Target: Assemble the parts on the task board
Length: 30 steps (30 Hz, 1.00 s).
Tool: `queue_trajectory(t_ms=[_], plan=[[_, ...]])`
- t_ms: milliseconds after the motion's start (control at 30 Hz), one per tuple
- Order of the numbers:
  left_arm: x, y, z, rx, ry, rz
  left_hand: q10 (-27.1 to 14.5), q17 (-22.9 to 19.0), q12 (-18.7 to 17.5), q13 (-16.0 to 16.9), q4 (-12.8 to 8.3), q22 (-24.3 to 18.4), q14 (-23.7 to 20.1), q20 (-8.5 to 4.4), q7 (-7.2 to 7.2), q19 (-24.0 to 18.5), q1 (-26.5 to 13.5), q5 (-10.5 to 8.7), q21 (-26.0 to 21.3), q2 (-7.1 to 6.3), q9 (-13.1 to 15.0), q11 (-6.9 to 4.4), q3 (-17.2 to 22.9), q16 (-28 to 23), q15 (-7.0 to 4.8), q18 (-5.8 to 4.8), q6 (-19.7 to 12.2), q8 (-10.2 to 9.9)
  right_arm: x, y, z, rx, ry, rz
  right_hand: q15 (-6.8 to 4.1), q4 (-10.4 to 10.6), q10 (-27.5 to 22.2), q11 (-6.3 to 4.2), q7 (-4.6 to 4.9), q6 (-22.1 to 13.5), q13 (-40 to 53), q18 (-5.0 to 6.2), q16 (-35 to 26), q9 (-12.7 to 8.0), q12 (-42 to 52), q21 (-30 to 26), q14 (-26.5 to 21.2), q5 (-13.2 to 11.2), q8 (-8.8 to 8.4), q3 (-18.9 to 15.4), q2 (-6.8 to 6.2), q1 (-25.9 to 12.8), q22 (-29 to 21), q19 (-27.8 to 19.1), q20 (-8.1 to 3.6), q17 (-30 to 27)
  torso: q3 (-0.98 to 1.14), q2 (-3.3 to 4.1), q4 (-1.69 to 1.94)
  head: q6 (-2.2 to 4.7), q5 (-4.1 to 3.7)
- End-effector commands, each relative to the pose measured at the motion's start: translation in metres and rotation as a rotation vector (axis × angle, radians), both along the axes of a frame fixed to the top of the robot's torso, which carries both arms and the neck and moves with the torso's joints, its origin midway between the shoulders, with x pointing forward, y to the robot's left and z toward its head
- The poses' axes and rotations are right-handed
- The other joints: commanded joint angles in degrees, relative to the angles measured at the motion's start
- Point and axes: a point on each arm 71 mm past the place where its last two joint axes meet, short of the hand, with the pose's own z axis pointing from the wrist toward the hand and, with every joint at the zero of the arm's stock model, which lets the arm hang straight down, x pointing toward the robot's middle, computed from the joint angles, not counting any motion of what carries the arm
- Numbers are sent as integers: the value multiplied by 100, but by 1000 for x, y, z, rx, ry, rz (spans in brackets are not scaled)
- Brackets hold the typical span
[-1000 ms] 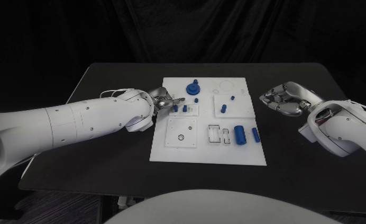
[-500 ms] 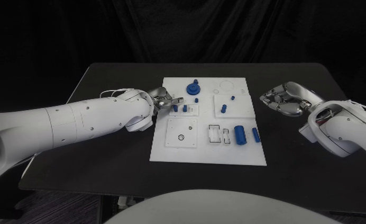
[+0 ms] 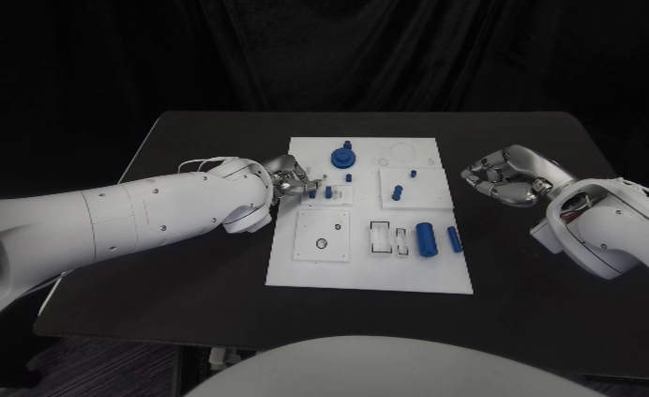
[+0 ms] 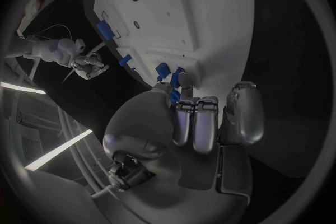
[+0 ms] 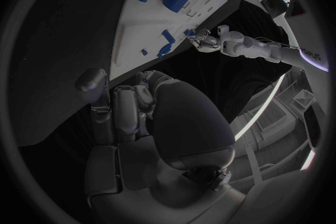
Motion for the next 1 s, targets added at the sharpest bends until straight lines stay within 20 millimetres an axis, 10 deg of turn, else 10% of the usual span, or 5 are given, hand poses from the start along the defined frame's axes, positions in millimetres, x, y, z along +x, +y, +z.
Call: queue_trajectory(t_ms=[33, 300, 600, 1000], plan=[[-1, -2, -1, -10, 7, -16, 604, 1510, 15, 1505, -5, 1034, 594, -33, 1, 12, 154, 123, 24, -103, 114, -50, 161, 15, -44, 11, -25, -18, -1, 0, -2, -5, 8, -8, 8, 0, -6, 3, 16, 20, -2, 80, -8, -8, -10, -5, -13, 35, -38, 48, -38, 19, 623, -30, 15, 158, 1, 0, 0, -1, 2], [-2, -1, 0, -10, 9, -15, 604, 1510, 15, 1505, 11, 1054, 594, -40, -10, 46, 223, 121, 94, -254, 145, -60, 347, 15, -53, -4, 56, 50, 0, 0, -2, -5, 10, -8, 8, 0, -6, 3, 16, 20, -2, 80, -8, -8, -10, -5, -13, 35, -38, 48, -38, 19, 623, -30, 15, 158, 0, -1, 0, -1, 12], [-3, 0, 0, -8, 9, -9, 604, 1510, 15, 1505, -1, 1072, 594, -55, -47, 82, 134, 2, 167, -355, 224, -85, 507, 15, -71, -18, 272, 554, 0, 0, -2, -7, 12, -7, 8, 0, -6, 3, 16, 20, -2, 80, -8, -8, -10, -5, -13, 35, -38, 48, -38, 19, 623, -30, 15, 158, -1, 0, 0, -1, 23], [-3, 3, 0, -3, 9, 5, 604, 1510, 15, 1505, -4, 1059, 594, -70, -53, 62, 238, 151, 131, -445, 141, -97, 737, 15, -85, -9, 29, 320, 0, -1, -3, -7, 12, -8, 8, 0, -6, 3, 16, 20, -2, 80, -8, -8, -10, -5, -13, 35, -38, 48, -38, 19, 623, -30, 15, 158, 2, -1, 2, -1, 10]])
